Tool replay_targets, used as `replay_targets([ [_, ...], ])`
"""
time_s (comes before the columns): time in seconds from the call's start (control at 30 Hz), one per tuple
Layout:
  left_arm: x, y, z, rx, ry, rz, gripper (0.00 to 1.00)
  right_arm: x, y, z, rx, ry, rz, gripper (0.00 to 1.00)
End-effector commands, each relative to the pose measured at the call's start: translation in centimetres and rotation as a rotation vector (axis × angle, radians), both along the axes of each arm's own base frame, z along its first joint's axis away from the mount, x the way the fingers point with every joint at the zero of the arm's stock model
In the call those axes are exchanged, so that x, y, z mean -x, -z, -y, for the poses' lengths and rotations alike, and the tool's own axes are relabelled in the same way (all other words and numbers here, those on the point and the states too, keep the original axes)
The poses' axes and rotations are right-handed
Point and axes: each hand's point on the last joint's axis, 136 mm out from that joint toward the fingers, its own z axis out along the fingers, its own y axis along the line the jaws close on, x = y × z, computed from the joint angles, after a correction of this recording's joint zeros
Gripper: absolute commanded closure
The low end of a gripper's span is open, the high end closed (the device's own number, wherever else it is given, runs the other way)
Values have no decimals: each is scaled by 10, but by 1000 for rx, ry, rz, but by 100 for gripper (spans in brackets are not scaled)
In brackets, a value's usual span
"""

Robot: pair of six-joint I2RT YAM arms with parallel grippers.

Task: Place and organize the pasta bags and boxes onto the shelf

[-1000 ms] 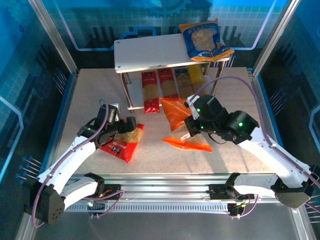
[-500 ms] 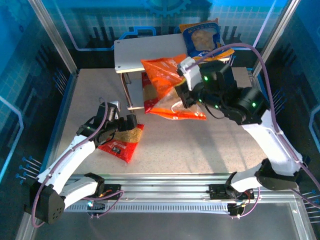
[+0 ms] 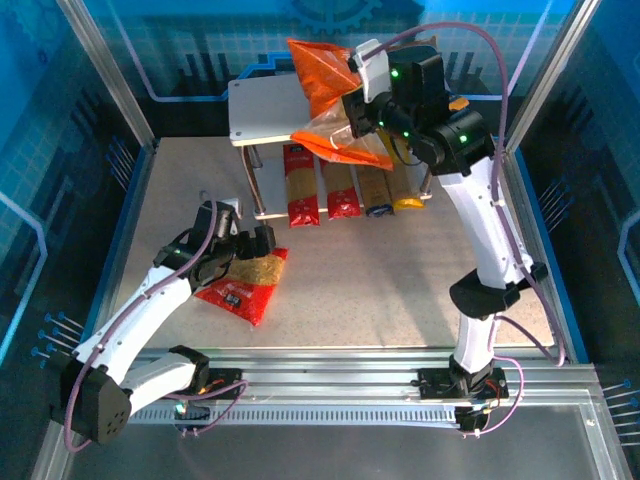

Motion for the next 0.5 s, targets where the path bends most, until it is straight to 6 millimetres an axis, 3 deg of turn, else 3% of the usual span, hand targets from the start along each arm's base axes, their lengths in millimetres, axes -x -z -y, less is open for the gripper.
replay_targets([
  [0.0,-4,-9,0,-9,11,6,1,-11,-73,8,-164,-1,228,100],
  [0.2,-5,-8,-3,-22,3,1,1,-47,-74,14,-191,45,283,100],
  [0.47,-10,-7,-4,-28,-5,-7,1,-67,-79,14,-208,45,344,100],
])
